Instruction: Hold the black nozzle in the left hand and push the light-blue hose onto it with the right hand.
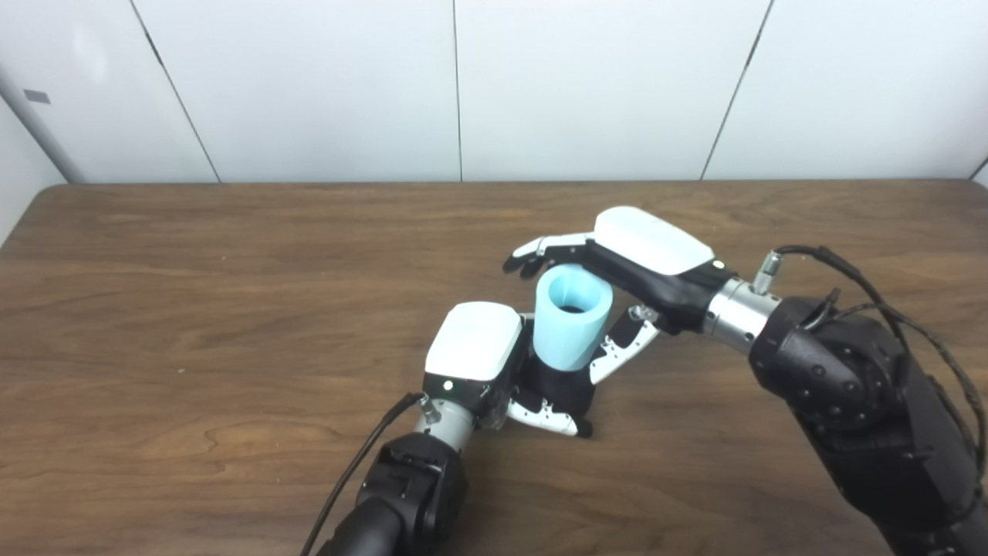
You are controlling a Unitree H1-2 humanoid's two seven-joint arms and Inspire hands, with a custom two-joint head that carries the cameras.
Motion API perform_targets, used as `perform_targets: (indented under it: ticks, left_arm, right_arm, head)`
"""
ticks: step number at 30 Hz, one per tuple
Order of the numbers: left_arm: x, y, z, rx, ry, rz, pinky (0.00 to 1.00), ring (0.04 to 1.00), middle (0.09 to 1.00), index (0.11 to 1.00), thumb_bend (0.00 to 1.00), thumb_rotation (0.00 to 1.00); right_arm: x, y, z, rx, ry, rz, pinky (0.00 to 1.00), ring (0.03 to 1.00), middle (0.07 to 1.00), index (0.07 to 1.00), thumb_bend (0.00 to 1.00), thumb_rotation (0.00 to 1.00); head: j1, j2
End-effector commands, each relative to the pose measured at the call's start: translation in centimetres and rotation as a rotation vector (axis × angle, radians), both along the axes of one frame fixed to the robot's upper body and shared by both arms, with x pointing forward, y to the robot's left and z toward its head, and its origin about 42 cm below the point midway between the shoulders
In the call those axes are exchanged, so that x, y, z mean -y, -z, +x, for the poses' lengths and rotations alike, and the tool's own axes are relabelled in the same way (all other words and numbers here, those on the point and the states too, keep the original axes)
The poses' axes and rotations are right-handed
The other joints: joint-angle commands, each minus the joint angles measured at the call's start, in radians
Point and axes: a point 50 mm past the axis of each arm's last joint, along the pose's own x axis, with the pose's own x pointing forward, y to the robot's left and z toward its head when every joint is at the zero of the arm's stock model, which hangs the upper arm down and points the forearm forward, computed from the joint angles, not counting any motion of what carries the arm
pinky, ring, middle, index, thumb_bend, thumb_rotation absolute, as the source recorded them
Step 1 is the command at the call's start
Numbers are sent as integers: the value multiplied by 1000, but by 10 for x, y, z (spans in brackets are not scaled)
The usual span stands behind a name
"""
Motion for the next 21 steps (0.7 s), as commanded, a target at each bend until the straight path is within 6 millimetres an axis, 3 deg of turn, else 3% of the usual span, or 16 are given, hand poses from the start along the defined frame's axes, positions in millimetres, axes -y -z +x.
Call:
perform_targets:
  ticks: [1, 4, 8, 16, 21]
  left_arm:
    - [11, 23, -14, -145, 64, 31, 407, 488, 437, 487, 524, 0]
    - [10, 23, -13, -148, 63, 21, 413, 486, 450, 485, 524, 0]
    - [10, 23, -13, -151, 63, 26, 427, 500, 471, 484, 524, 0]
    - [10, 22, -14, -153, 62, 22, 440, 514, 459, 486, 524, 0]
    - [10, 22, -14, -153, 62, 27, 455, 525, 487, 485, 522, 0]
  right_arm:
    - [3, -24, -3, 95, -6, 30, 708, 799, 831, 850, 1000, 235]
    - [8, -29, -5, 102, 4, 56, 756, 852, 866, 860, 1000, 276]
    - [14, -34, -8, 119, 13, 71, 750, 854, 868, 862, 960, 332]
    - [27, -43, -27, 183, 20, 73, 751, 883, 877, 853, 806, 506]
    - [36, -47, -45, 206, 19, 62, 818, 921, 918, 874, 711, 654]
  head:
    - [3, 0]
    - [3, 0]
    - [3, 0]
    - [1, 3]
    - [-2, 3]
